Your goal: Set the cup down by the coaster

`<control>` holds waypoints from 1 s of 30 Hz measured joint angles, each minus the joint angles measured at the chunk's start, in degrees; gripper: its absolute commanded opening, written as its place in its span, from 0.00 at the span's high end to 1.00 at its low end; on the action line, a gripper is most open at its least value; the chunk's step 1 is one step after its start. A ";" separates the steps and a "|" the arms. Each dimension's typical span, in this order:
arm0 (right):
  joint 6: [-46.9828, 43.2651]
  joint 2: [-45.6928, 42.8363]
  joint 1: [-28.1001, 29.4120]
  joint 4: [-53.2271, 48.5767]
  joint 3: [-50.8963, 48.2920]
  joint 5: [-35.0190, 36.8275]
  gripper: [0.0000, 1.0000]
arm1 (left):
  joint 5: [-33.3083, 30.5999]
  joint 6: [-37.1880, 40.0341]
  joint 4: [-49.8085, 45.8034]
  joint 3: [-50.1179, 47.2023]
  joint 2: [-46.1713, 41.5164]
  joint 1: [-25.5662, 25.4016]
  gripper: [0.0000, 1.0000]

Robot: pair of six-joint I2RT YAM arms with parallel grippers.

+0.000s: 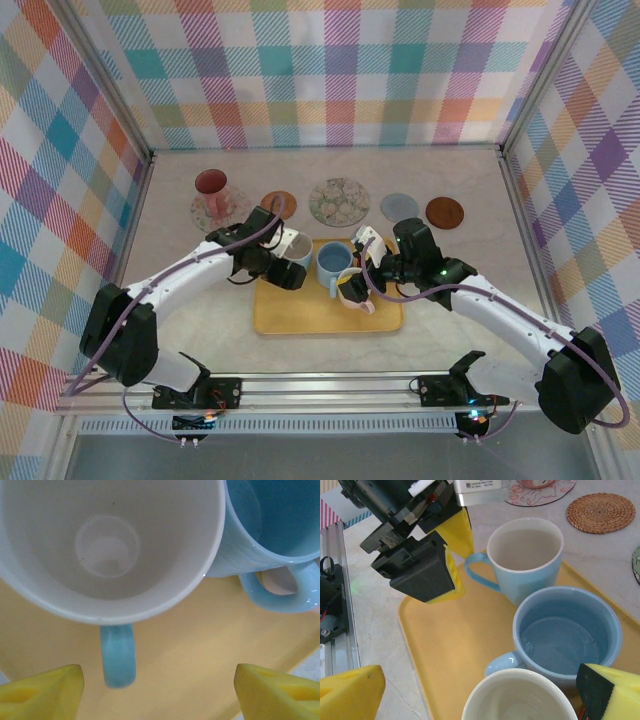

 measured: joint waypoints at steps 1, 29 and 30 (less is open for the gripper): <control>0.00 0.00 0.00 0.00 -0.02 0.09 0.01 | -0.02 0.26 -0.02 0.31 0.63 0.00 0.25; 0.02 2.51 0.00 1.66 -0.74 0.50 0.01 | -2.78 4.48 0.00 2.95 7.28 -0.17 0.42; 0.02 2.54 0.00 1.73 -0.74 0.50 0.01 | -2.97 4.50 0.00 2.95 7.34 -0.17 0.43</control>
